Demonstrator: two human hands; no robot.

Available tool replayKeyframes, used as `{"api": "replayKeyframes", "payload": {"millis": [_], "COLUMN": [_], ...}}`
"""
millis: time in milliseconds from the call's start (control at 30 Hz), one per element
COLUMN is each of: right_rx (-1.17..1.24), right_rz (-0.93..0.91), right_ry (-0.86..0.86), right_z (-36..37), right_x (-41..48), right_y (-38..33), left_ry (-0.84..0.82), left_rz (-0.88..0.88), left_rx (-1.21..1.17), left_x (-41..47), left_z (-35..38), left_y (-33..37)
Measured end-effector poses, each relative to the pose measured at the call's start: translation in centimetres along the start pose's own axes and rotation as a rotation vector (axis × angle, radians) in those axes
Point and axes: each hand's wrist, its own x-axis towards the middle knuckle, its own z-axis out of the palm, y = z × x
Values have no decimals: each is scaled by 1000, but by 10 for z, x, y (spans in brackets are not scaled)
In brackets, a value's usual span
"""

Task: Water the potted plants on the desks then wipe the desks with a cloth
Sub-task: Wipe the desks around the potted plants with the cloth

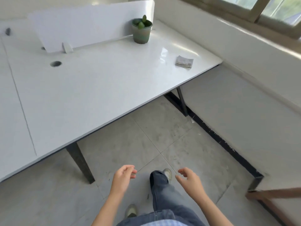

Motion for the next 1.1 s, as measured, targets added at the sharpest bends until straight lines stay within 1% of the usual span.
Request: {"api": "replayKeyframes", "payload": {"millis": [133, 233, 433, 500, 567, 667, 733, 800, 900, 1100], "right_rx": [33, 79, 237, 246, 238, 241, 248, 257, 275, 213], "right_rz": [-5, -33, 23, 60, 96, 129, 152, 172, 175, 185], "right_ry": [48, 90, 199, 180, 125, 81, 75, 83, 114, 119], "right_z": [-29, -64, -146, -158, -160, -167, -177, -190, -215, -266], "right_x": [57, 110, 187, 204, 216, 234, 252, 274, 311, 392], "right_y": [-7, -11, 6, 16, 27, 40, 45, 49, 52, 47], "left_ry": [47, 48, -78, -113, -117, -68, -30, -14, -42, -127], "left_rz": [17, 60, 179, 171, 118, 37, 20, 13, 3, 89], "left_rx": [-6, 5, 74, 88, 77, 55, 47, 54, 56, 29], "left_x": [45, 85, 134, 142, 151, 170, 188, 207, 238, 309], "left_z": [21, 58, 164, 191, 205, 217, 223, 237, 271, 348], "left_y": [34, 70, 147, 159, 162, 169, 176, 185, 206, 283]}}
